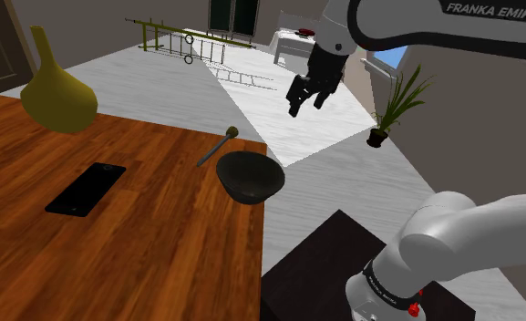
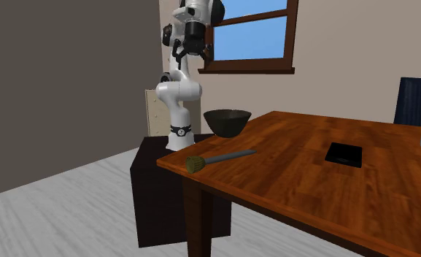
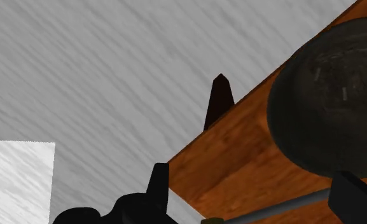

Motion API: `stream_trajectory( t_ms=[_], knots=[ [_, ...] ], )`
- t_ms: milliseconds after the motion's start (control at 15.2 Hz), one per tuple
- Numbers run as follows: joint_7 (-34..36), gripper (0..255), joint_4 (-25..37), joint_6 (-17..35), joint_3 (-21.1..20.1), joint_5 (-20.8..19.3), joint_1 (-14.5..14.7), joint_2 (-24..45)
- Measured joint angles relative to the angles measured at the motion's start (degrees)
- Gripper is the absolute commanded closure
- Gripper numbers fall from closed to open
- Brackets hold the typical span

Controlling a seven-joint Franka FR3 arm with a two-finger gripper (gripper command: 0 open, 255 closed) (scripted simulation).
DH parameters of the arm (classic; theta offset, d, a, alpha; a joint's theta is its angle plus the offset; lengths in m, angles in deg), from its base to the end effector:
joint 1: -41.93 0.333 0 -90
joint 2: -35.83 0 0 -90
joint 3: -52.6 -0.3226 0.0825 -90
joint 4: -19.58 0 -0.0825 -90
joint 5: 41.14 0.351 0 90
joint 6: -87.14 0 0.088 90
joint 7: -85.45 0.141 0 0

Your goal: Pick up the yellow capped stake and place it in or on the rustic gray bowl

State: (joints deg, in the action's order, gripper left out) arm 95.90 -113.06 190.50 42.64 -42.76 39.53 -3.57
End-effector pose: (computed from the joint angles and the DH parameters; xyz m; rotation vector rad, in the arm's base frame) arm 0.3237 0.0532 0.5704 3.0132 -0.1143 0.2817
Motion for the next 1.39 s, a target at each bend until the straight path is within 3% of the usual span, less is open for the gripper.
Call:
stream_trajectory(
  t_ms=[594, 1056, 1386],
  knots=[
    [25.0, 0, 5.1, 9.7, -9.5, 0.6, -5.8, 17.4],
    [45.0, 0, 13.8, 14.7, -14.0, -4.0, -9.2, 33.9],
    [58.9, 0, 22.4, 16.4, -14.2, -8.7, -9.2, 46.7]
  ],
)
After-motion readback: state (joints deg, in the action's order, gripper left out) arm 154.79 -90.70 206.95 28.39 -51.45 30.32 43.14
